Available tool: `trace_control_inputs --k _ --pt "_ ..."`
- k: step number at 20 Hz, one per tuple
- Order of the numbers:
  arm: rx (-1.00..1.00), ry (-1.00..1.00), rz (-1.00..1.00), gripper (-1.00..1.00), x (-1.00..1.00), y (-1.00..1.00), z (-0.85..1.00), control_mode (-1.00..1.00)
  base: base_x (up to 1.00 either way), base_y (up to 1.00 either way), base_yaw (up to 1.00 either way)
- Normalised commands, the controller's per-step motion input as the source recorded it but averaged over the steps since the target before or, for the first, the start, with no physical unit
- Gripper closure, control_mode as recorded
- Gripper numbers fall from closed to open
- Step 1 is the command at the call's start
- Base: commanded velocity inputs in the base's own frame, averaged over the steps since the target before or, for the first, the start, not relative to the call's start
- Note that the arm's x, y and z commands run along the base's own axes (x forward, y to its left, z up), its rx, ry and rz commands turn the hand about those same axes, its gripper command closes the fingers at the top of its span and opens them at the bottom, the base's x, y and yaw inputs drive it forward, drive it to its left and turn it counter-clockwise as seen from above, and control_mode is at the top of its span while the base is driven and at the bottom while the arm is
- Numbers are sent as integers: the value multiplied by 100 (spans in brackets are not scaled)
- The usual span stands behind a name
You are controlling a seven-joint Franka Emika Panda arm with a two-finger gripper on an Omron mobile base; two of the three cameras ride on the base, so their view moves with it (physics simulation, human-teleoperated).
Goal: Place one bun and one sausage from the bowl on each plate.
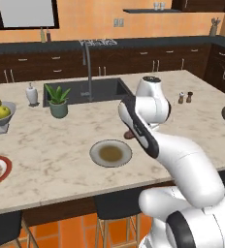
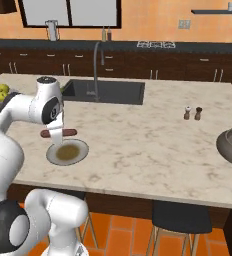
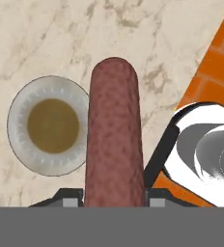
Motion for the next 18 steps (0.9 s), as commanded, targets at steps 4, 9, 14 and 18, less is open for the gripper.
trace_control_inputs --k 4,9,14,18 --pt "0 14 -8 100 95 56 -91 -100 0 0 0" --pt "0 13 -9 100 83 12 -68 -100 0 0 0" --pt "0 19 -12 100 88 26 -48 -100 0 0 0" --pt "-3 20 -10 100 93 53 -48 -100 0 0 0"
